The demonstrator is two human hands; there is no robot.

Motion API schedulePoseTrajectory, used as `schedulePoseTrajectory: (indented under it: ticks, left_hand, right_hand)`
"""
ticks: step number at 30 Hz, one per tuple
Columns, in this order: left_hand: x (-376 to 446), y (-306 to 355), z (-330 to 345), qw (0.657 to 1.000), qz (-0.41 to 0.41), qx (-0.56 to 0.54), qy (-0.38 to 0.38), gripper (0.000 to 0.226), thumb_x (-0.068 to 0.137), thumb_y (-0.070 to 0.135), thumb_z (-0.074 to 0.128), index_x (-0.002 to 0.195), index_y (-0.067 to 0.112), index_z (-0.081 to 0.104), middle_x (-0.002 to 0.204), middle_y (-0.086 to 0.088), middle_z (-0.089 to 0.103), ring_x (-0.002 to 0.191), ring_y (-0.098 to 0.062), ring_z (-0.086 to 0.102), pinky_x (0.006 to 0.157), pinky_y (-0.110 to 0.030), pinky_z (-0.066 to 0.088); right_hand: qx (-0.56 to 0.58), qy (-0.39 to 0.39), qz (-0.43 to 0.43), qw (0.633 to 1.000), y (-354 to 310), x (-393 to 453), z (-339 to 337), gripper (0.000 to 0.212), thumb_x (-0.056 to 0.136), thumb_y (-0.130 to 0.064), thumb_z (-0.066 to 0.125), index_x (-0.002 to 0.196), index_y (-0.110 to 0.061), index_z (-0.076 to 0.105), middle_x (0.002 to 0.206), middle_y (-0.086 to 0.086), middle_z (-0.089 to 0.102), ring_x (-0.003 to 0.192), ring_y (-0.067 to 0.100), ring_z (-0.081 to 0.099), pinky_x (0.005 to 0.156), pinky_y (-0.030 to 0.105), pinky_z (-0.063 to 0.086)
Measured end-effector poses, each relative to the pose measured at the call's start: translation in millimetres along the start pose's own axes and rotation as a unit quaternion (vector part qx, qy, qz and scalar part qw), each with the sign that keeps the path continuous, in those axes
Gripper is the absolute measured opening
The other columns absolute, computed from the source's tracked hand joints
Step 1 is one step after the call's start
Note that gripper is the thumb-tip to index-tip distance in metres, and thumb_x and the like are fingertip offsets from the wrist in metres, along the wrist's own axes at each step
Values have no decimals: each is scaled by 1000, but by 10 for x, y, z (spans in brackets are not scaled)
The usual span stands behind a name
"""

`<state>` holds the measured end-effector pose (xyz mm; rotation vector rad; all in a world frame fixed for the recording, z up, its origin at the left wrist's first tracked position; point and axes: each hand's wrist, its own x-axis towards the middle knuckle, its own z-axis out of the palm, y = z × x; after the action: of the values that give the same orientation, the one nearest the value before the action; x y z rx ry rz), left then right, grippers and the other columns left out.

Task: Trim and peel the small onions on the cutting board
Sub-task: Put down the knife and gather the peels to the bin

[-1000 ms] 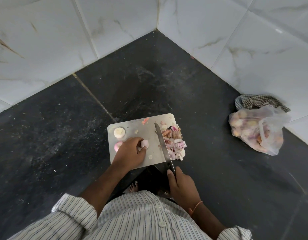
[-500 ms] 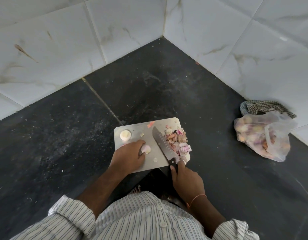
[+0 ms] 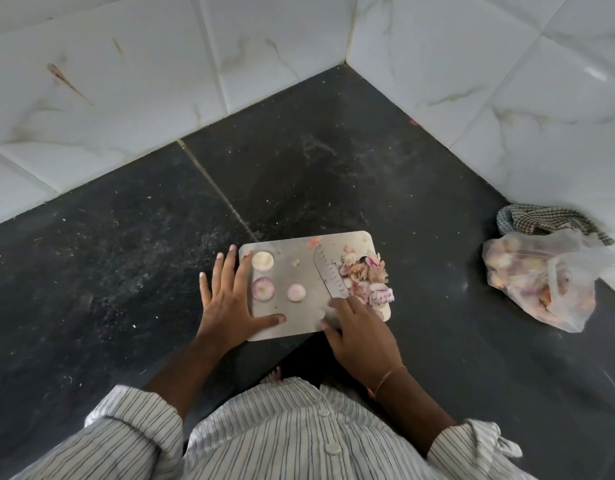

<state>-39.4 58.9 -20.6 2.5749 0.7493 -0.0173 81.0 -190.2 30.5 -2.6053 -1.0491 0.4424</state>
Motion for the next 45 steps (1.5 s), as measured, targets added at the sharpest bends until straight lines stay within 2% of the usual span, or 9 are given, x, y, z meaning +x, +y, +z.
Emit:
schedulePoseTrajectory:
  ticks: [6, 14, 22, 26, 29, 33, 39, 42, 45]
  left_hand:
    - [334, -102, 0, 993, 64, -10, -94, 142, 64, 99, 64, 170, 36, -7, 180, 12, -11, 166, -18, -18, 130, -68, -3]
    - [401, -42, 76, 991, 79, -4, -103, 92, 92, 78, 58, 165, 42, 16, 175, 16, 12, 166, -16, -6, 124, -76, -5]
    - [381, -79, 70, 990, 79, -16, -117, 122, 76, 90, 65, 168, 42, 0, 176, 18, 2, 165, -13, -13, 126, -71, -7]
    - [296, -44, -37, 993, 70, -54, -81, 121, 79, 83, 70, 169, 45, -2, 177, 21, -4, 163, -7, -19, 129, -61, -9]
    - [205, 51, -106, 993, 55, -97, -26, 102, 89, 68, 71, 168, 44, 11, 174, 25, 7, 164, -6, -8, 130, -50, -1]
    - [-36, 16, -240, 991, 22, -126, 28, 78, 97, 49, 71, 163, 44, 28, 165, 19, 33, 158, -13, 21, 124, -45, 18]
    - [-555, -605, -370, 984, -6, -156, -81, 66, 86, 27, 90, 139, 50, 58, 127, 22, 59, 120, 6, 56, 106, -30, 53]
    - [-757, -808, -417, 986, -25, -134, -92, 60, 83, 25, 93, 115, 61, 58, 110, 23, 65, 108, 12, 60, 86, -15, 52]
    - [-821, -898, -403, 989, -37, -111, -85, 46, 83, 32, 93, 118, 52, 71, 109, 25, 66, 98, 6, 65, 83, -19, 54]
  right_hand:
    - [27, -37, -86, 995, -251, 521, 309, 61, 96, -20, 69, 148, -34, 41, 141, 0, 45, 109, 31, 61, 88, 46, 60]
    - [50, 3, -68, 996, -235, 808, 471, 37, 96, -25, 70, 132, -25, 62, 118, 4, 62, 100, 34, 65, 82, 45, 57]
    - [43, -50, -43, 997, -242, 827, 161, 61, 88, -39, 76, 143, -28, 53, 133, 2, 60, 117, 31, 59, 99, 43, 51]
    - [-23, -80, 35, 996, -120, 714, -339, 28, 93, -52, 67, 102, -26, 63, 104, -3, 66, 98, 21, 65, 85, 38, 56]
    - [-142, -138, 91, 976, 20, 405, -557, 46, 89, -72, 59, 84, -26, 58, 94, -3, 64, 77, 17, 64, 69, 33, 57]
    - [-178, -188, 120, 958, 191, -99, -449, 46, 90, -72, 62, 101, -27, 65, 99, -3, 71, 92, 22, 72, 73, 33, 55]
    - [-127, -155, 136, 970, 318, -335, -190, 36, 98, -57, 56, 108, -23, 62, 107, -1, 69, 97, 24, 70, 79, 37, 56]
    - [-101, -144, 120, 977, 327, -353, -122, 32, 97, -53, 52, 96, -23, 61, 95, -3, 66, 86, 21, 68, 75, 36, 56]
    - [-50, -119, 107, 986, 373, -373, -42, 32, 97, -52, 53, 83, -24, 57, 82, -8, 59, 72, 16, 61, 69, 37, 55]
